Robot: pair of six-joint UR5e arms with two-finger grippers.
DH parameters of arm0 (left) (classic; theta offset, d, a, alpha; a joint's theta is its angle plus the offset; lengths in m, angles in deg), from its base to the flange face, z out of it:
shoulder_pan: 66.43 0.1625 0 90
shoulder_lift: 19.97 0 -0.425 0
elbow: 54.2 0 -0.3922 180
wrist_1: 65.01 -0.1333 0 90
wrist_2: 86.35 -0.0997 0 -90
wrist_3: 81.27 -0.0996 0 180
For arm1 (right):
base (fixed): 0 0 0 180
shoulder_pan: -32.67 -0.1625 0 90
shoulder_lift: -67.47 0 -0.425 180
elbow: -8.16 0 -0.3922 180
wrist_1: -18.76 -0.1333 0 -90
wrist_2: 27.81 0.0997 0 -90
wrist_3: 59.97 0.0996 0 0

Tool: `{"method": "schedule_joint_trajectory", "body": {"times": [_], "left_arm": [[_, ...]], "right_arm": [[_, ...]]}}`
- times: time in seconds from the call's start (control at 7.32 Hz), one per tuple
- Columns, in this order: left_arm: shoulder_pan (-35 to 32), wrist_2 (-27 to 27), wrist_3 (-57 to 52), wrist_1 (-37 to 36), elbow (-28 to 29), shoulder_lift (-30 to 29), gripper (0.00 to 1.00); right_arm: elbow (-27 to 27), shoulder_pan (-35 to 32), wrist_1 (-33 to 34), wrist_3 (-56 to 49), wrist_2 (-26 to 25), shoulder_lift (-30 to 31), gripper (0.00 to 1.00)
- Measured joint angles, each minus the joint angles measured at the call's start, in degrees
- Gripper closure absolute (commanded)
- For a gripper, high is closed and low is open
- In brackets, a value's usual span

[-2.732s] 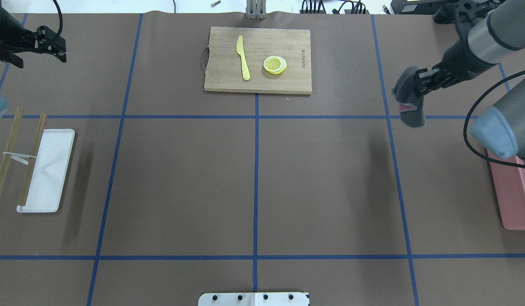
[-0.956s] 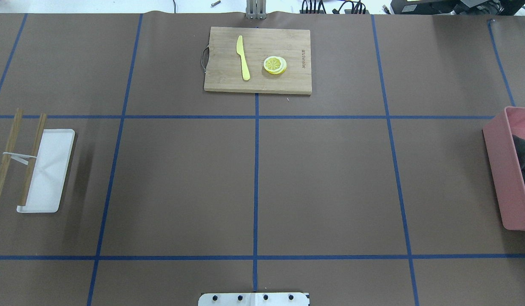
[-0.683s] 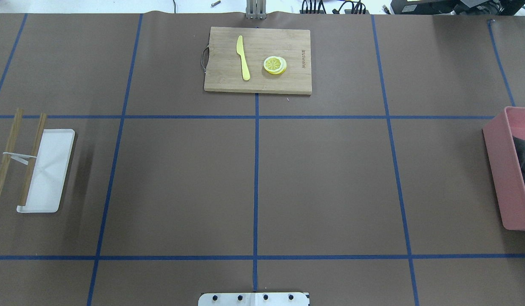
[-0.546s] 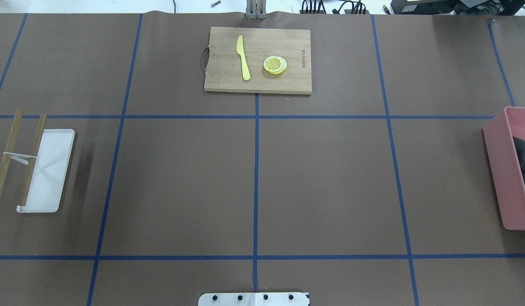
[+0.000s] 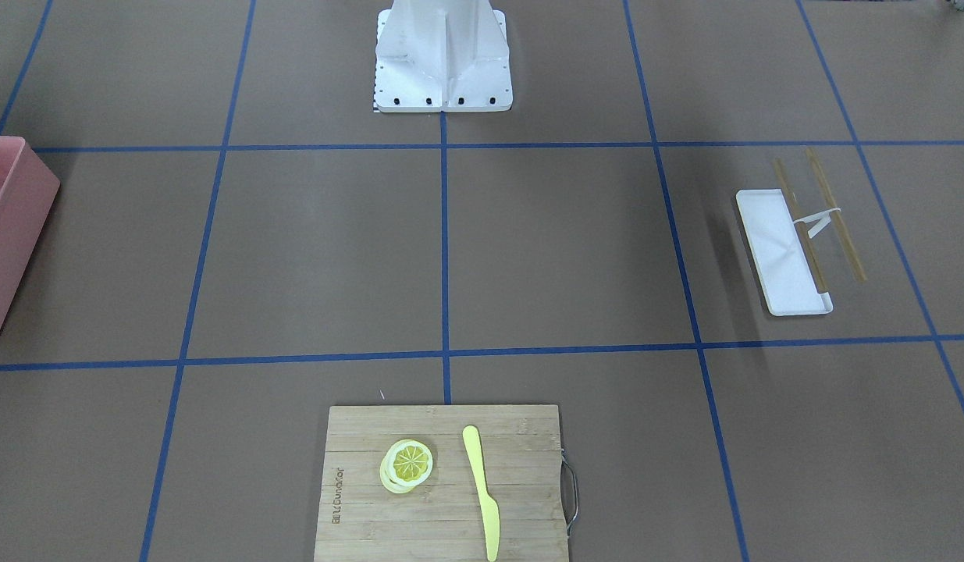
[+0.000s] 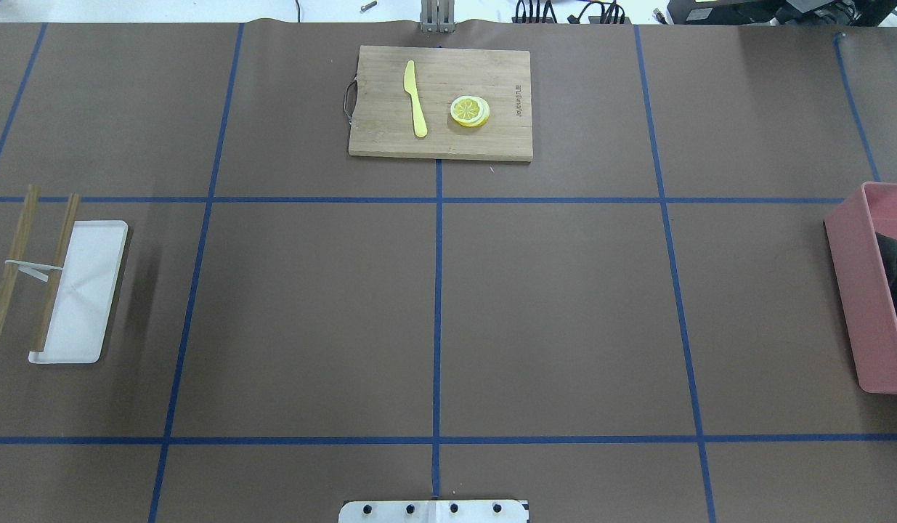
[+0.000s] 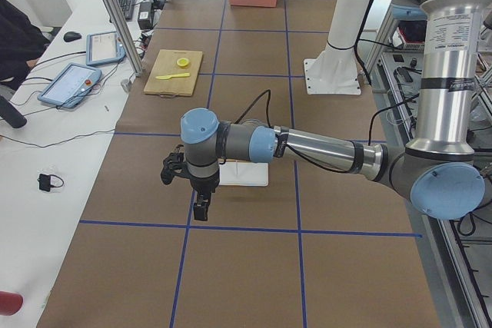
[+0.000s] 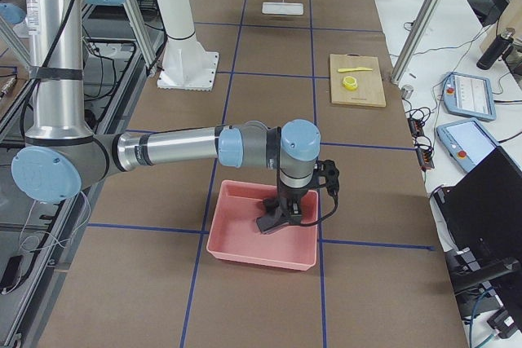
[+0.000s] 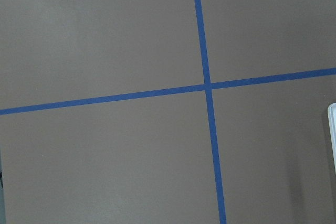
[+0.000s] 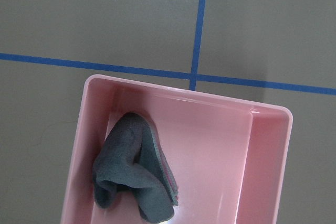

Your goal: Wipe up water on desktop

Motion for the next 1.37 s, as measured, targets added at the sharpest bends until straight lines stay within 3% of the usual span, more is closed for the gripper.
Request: {"method": "schedule_joint_trajectory", "body": {"times": [0.14, 0.41, 0.68, 1.37], "left_arm": [[-0.34, 1.57, 0.08, 0.26, 1.8, 0.1, 0.02], [-0.87, 3.31, 0.25, 0.39, 3.78, 0.11, 0.02], [-1.01, 5.69, 0.27, 0.44, 5.26, -0.07, 0.02], [-2.15, 6.12, 0.4, 0.29, 6.39, -0.04, 0.02]], "right_arm": [[-2.77, -0.49, -0.01, 0.09, 4.02, -0.16, 0.0], [-4.17, -0.74, -0.18, 2.0, 6.12, -1.09, 0.0], [-3.35, -0.47, -0.39, 6.5, 4.4, -3.13, 0.0], [-3.39, -0.34, -0.62, 7.48, 0.56, -1.38, 0.0]]}}
